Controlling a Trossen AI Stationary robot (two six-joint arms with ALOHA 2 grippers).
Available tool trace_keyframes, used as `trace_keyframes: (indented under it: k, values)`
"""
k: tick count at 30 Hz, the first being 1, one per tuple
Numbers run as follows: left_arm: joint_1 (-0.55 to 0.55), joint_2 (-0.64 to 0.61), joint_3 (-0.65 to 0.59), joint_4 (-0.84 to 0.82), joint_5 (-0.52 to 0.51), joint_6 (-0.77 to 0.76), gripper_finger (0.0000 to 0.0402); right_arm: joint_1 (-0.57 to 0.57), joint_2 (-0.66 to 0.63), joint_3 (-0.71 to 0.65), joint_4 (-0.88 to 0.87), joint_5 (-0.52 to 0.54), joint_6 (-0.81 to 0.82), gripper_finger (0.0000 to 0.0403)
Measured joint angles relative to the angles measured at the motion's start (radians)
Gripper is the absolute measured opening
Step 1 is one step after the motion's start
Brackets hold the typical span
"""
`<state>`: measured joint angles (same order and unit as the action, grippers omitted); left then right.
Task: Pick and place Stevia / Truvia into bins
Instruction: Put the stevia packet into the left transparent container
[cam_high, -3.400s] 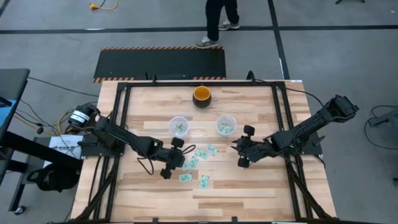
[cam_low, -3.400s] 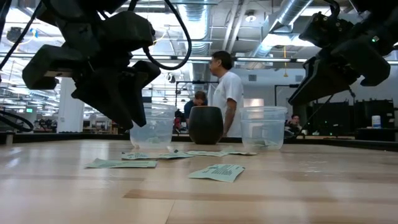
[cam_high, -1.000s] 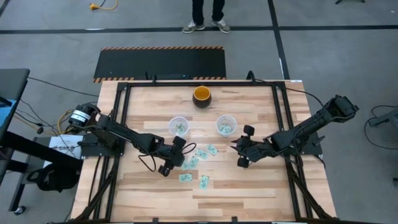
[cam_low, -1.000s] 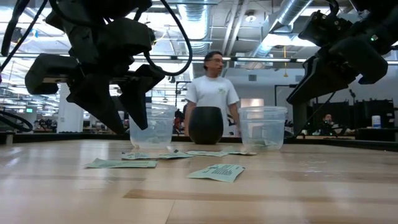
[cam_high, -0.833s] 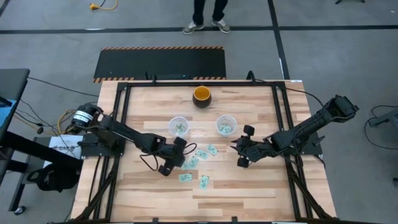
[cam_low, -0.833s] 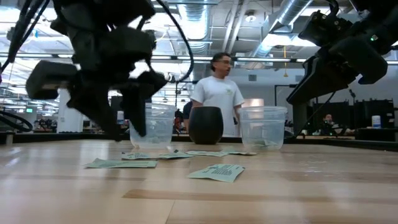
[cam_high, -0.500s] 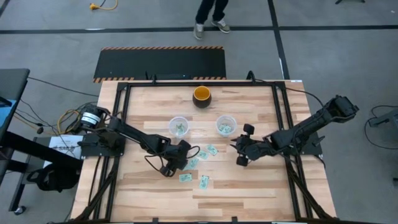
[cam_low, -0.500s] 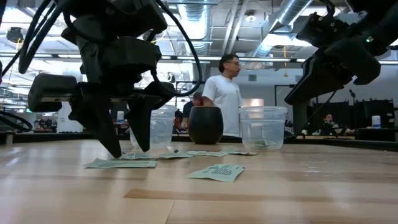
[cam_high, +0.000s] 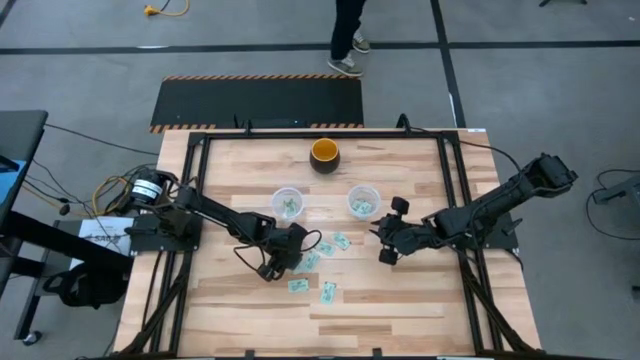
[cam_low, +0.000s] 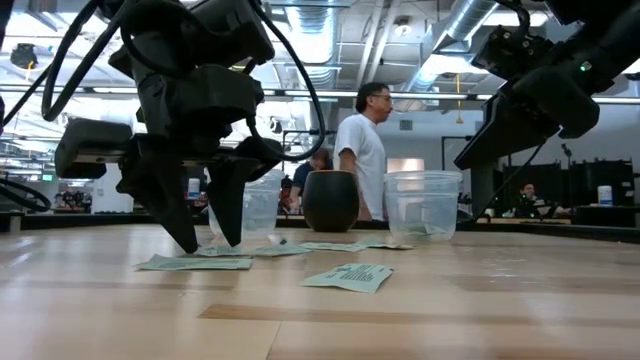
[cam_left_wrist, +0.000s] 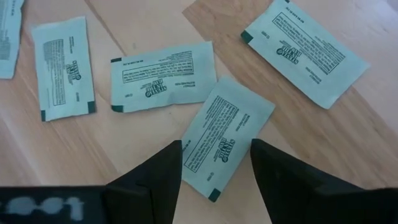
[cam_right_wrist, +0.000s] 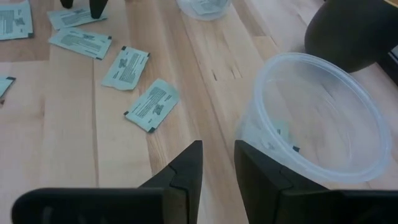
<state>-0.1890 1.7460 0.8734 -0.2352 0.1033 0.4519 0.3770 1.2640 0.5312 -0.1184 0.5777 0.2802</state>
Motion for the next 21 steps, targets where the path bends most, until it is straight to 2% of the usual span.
trace_keyframes:
  k: [21]
  values:
    - [0.007, 0.019, -0.002, 0.009, 0.046, 0.002, 0.0089, 0.0, 0.0, 0.0, 0.0, -0.001, 0.0, 0.0087]
